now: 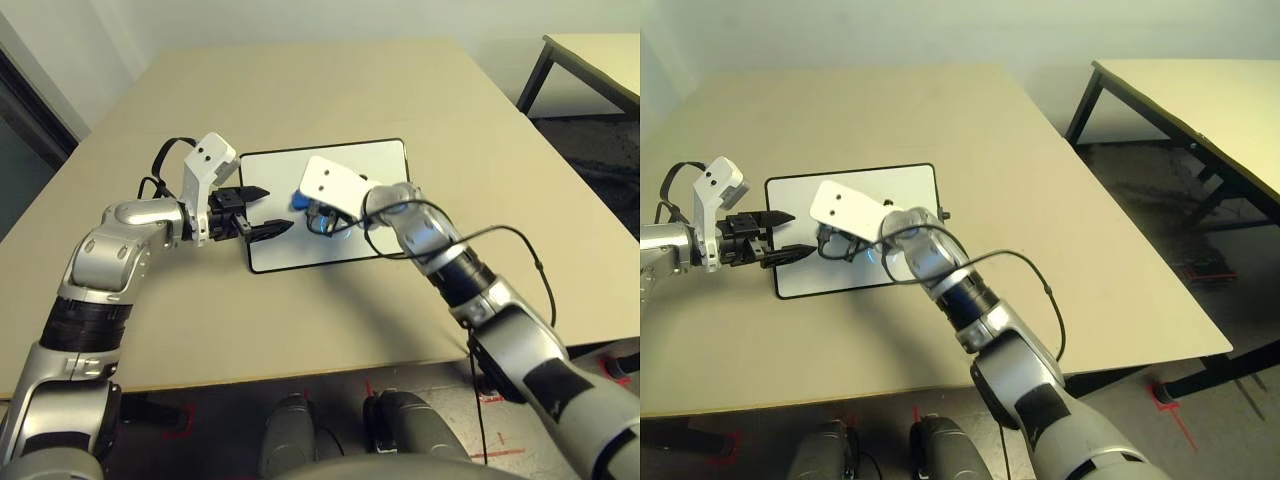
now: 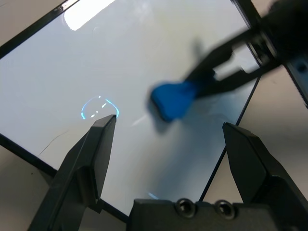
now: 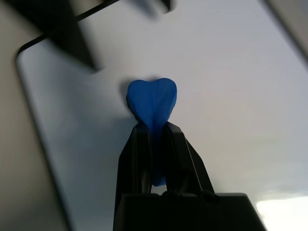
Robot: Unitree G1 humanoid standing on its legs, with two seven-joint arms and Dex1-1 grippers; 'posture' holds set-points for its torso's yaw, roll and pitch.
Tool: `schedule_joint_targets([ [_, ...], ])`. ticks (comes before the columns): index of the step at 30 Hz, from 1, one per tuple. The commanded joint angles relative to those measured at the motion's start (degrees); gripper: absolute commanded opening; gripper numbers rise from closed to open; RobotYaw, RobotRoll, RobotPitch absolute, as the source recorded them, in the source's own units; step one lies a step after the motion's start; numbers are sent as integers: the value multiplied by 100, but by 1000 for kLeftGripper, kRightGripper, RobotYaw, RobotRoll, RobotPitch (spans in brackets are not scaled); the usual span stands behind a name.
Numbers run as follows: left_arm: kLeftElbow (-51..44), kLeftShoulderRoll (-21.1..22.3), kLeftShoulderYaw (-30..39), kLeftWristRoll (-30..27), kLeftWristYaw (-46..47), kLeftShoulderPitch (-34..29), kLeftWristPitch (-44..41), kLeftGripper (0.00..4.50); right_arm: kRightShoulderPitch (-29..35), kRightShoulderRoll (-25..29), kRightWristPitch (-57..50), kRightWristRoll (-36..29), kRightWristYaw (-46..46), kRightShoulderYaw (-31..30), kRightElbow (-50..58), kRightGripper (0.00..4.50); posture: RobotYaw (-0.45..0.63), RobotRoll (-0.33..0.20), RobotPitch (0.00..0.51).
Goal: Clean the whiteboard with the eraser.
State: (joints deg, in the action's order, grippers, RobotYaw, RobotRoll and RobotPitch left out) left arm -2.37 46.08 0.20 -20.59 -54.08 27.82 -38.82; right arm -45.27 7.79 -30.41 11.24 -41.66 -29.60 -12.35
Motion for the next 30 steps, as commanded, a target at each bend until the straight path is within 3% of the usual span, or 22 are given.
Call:
schedule_joint_targets([
  [1, -16, 13, -8, 6, -17, -17, -14, 4500, 332, 194, -343, 153, -107, -233, 39, 258, 22, 0, 74],
  [9, -38, -31, -31, 3, 7, 54, -38, 4500, -709, -19, -122, -145, 571, 791, -988, 258, 12, 0, 71],
  [14, -61, -62, -66, -1, 9, 97, -64, 4500, -1205, 125, 102, -206, 793, 1211, -1672, 257, 5, 0, 67],
  [21, -2, -67, -101, 14, -24, 198, -64, 4500, -1052, 375, 163, -155, 810, 1338, -1736, 249, -3, 0, 67],
  [30, 244, -116, -190, 88, -94, 314, 73, 4500, -693, 538, -211, -241, 725, 1388, -1026, 249, -12, 0, 70],
])
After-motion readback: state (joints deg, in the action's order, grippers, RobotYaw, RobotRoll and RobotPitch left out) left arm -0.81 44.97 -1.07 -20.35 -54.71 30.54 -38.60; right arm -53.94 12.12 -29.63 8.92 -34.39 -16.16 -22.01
